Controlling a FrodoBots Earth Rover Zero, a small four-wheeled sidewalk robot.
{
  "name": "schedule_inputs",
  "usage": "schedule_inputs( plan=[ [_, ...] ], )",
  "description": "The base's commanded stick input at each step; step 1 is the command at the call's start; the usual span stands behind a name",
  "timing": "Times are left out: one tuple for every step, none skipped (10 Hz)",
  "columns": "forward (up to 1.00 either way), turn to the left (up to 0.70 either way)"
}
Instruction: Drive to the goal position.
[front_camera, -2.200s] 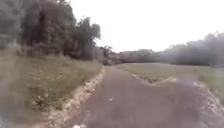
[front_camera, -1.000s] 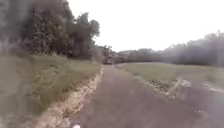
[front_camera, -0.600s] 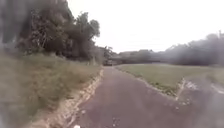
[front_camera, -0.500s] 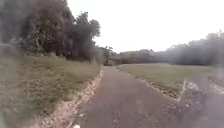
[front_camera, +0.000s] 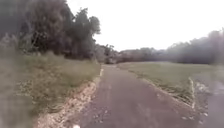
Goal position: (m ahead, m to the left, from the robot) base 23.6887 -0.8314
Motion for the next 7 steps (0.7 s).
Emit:
schedule_inputs(
  plan=[
    [0.7,-0.14],
    [0.7,-0.14],
    [0.7,-0.08],
    [0.7,-0.04],
    [0.7,0.0],
    [0.7,0.0],
    [0.7,0.0]
  ],
)
